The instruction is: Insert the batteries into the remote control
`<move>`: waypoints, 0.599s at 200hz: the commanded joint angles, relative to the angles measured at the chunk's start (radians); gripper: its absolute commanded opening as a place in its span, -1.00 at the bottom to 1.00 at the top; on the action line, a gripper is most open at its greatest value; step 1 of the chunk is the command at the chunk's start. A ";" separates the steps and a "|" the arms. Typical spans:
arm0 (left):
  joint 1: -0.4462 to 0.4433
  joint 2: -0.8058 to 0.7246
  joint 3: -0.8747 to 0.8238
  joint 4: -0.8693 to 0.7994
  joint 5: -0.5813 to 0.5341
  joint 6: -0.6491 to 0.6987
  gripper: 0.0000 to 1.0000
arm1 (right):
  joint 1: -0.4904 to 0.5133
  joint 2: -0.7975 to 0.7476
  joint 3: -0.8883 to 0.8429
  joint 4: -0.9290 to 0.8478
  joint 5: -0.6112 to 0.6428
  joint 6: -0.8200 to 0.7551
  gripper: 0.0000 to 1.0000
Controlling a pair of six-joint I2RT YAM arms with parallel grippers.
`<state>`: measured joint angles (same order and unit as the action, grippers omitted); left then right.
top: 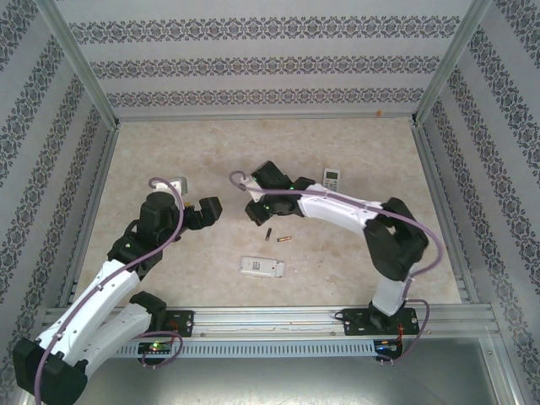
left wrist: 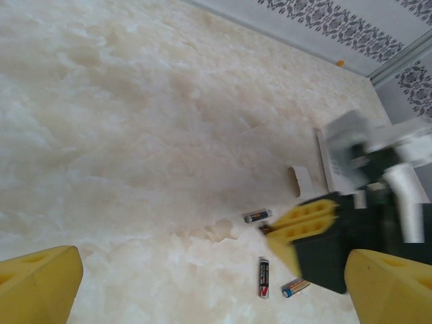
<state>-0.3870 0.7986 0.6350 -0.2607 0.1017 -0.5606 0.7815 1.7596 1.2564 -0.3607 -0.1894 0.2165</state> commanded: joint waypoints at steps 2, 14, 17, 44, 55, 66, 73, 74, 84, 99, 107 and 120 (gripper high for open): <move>-0.005 0.037 0.041 0.050 0.030 0.007 1.00 | 0.016 -0.109 -0.130 0.048 0.118 0.423 -0.99; -0.006 0.059 0.045 0.057 0.052 0.002 1.00 | 0.040 -0.169 -0.175 0.054 0.184 0.476 -1.00; -0.005 0.061 0.044 0.057 0.060 0.000 1.00 | 0.049 -0.184 -0.184 0.050 0.204 0.487 -1.00; -0.006 0.089 0.048 0.035 0.143 0.015 1.00 | 0.100 -0.285 -0.257 0.014 0.307 0.636 -1.00; -0.008 0.103 0.061 -0.005 0.174 0.027 1.00 | 0.115 -0.313 -0.305 0.026 0.305 0.705 -1.00; -0.009 0.121 0.076 -0.048 0.191 0.041 1.00 | 0.139 -0.342 -0.350 0.028 0.314 0.741 -1.00; -0.011 0.130 0.081 -0.070 0.196 0.048 1.00 | 0.153 -0.355 -0.371 0.018 0.319 0.756 -1.00; -0.010 0.131 0.082 -0.073 0.198 0.049 1.00 | 0.155 -0.357 -0.374 0.016 0.319 0.758 -1.00; -0.010 0.141 0.084 -0.094 0.202 0.054 1.00 | 0.174 -0.374 -0.398 -0.014 0.312 0.780 -1.00; -0.013 0.154 0.083 -0.110 0.207 0.058 1.00 | 0.210 -0.402 -0.426 -0.064 0.293 0.820 -1.00; -0.015 0.163 0.080 -0.114 0.207 0.060 1.00 | 0.233 -0.420 -0.440 -0.083 0.287 0.849 -1.00; -0.026 0.185 0.075 -0.117 0.211 0.056 1.00 | 0.264 -0.446 -0.466 -0.092 0.279 0.909 -1.00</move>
<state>-0.3882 0.9573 0.6933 -0.3202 0.2844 -0.5297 0.9974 1.3708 0.8288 -0.3908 0.0788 0.9848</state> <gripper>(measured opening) 0.998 0.061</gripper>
